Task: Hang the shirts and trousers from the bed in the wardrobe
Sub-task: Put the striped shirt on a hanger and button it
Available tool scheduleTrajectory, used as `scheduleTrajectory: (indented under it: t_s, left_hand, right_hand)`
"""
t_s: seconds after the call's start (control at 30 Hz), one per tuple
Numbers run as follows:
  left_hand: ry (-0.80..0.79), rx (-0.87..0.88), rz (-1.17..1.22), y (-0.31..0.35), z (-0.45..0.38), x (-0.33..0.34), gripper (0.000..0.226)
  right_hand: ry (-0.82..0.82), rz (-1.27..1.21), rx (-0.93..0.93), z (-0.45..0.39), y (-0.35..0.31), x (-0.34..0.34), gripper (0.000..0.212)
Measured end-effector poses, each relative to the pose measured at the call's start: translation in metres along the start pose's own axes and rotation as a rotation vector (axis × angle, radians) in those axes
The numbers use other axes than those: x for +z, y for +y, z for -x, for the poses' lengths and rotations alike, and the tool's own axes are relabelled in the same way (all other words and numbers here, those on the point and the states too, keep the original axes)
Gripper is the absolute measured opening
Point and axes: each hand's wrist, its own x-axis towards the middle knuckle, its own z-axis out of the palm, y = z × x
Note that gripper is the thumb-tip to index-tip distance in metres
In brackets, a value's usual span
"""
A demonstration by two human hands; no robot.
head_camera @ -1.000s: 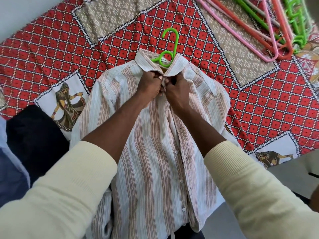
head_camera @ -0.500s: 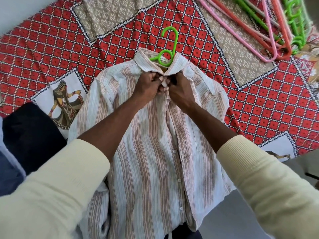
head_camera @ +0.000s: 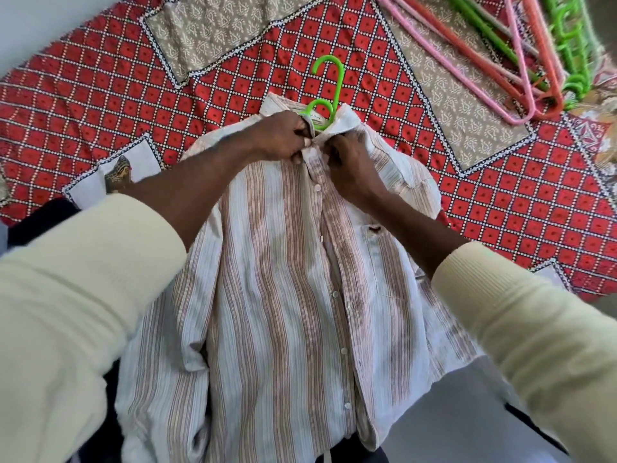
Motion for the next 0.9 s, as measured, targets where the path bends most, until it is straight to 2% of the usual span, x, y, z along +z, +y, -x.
scheduleTrajectory:
  t_s: [0.03, 0.1, 0.17, 0.23, 0.33, 0.37, 0.47, 0.53, 0.6, 0.7, 0.77, 0.83, 0.9]
  left_hand:
    - [0.122, 0.010, -0.010, -0.003, -0.001, 0.007, 0.010]
    - [0.466, 0.026, -0.028, -0.008, 0.000, 0.025, 0.012]
    - [0.785, -0.002, 0.074, -0.012, 0.011, 0.045, 0.010]
    - [0.931, -0.070, 0.229, -0.012, 0.029, 0.071, 0.011]
    - [0.833, -0.064, 0.213, -0.017, 0.063, 0.123, 0.018]
    - [0.776, -0.021, 0.108, -0.024, 0.073, 0.138, 0.019]
    - [0.729, 0.043, -0.308, -0.056, 0.086, 0.169, 0.033]
    - [0.709, 0.042, -0.379, -0.065, 0.088, 0.172, 0.032]
    - [0.653, 0.044, -0.333, -0.066, 0.090, 0.169, 0.027]
    - [0.556, 0.000, -0.098, -0.066, 0.098, 0.154, 0.024]
    - [0.484, -0.059, -0.037, -0.067, 0.103, 0.145, 0.036]
    - [0.413, -0.096, -0.010, -0.067, 0.106, 0.139, 0.058]
    - [0.456, -0.032, 0.104, -0.062, 0.107, 0.136, 0.067]
  right_hand:
    - [0.084, -0.014, 0.021, 0.002, 0.002, 0.004, 0.017]
    - [0.251, -0.066, 0.083, 0.009, 0.001, 0.011, 0.018]
    - [0.355, -0.117, 0.164, 0.023, -0.002, 0.017, 0.011]
    - [0.395, -0.136, 0.196, 0.044, -0.003, 0.023, 0.007]
    - [0.359, -0.076, 0.200, 0.079, 0.006, 0.039, 0.005]
    - [0.298, -0.019, 0.203, 0.090, 0.012, 0.047, 0.003]
    - [0.186, 0.200, 0.131, 0.116, 0.023, 0.064, 0.021]
    - [0.216, 0.218, 0.107, 0.125, 0.019, 0.062, 0.030]
    - [0.234, 0.255, 0.086, 0.127, 0.014, 0.059, 0.029]
    - [0.227, 0.278, 0.144, 0.130, 0.008, 0.058, 0.034]
    - [0.251, 0.225, 0.187, 0.130, 0.006, 0.055, 0.033]
    - [0.260, 0.166, 0.243, 0.129, 0.002, 0.050, 0.025]
    - [0.307, 0.166, 0.243, 0.123, -0.002, 0.051, 0.019]
